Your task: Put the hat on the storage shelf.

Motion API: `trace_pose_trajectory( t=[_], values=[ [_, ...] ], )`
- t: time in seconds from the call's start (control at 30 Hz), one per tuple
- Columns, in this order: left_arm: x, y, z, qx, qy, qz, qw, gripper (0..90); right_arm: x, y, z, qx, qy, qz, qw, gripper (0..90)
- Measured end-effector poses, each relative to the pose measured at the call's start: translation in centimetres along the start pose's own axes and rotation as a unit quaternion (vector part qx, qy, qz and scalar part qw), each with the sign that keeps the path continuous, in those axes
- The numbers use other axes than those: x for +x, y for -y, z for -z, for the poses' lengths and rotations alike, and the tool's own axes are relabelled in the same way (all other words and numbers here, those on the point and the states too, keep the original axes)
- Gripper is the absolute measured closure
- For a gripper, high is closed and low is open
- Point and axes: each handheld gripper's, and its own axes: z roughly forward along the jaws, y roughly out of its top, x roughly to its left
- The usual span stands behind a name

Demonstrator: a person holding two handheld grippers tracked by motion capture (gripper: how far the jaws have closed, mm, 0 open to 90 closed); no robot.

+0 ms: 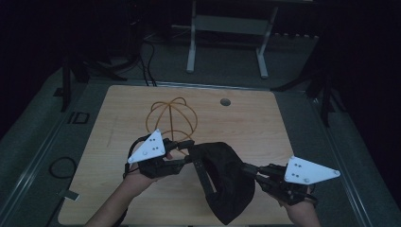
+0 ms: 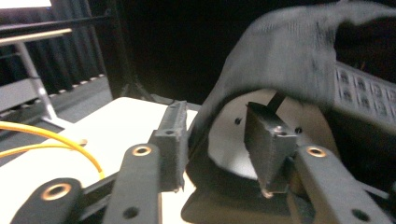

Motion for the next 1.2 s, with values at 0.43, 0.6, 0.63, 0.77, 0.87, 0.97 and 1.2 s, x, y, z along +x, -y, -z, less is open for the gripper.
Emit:
trace_pose_trajectory(
  t=[0.43,0.6,0.63,0.77,0.87,0.97,1.2],
  values=[
    [-0.3,2.5,2.4,0.018,-0.037,0.001,0.9992,44.6,-1.4,-0.7,1.8,-0.027,0.056,-0.014,0.998,88.6],
    [-0.2,4.3,3.7,0.025,-0.045,0.015,0.9986,39.6,-1.9,-1.0,1.9,-0.03,0.071,-0.012,0.9969,88.6],
    [-0.1,4.6,3.9,0.028,-0.053,0.018,0.9981,36.6,-2.2,-1.2,1.9,-0.033,0.077,-0.012,0.9964,88.6],
    [0.3,5.9,5.1,0.026,-0.063,0.037,0.997,26.4,-2.7,-1.6,1.7,-0.035,0.09,-0.013,0.9953,88.6],
    [0.6,6.7,5.8,0.029,-0.078,0.048,0.9954,20.7,-3.1,-2.1,1.4,-0.034,0.098,-0.012,0.9945,88.6],
    [0.8,8.0,6.6,0.028,-0.094,0.053,0.9938,14.9,-3.6,-2.6,0.9,-0.035,0.111,-0.009,0.9932,88.6],
    [1.2,11.5,8.7,0.028,-0.134,0.084,0.9871,3.5,-4.7,-4.2,-0.6,-0.029,0.128,0.001,0.9913,88.6]
  ],
)
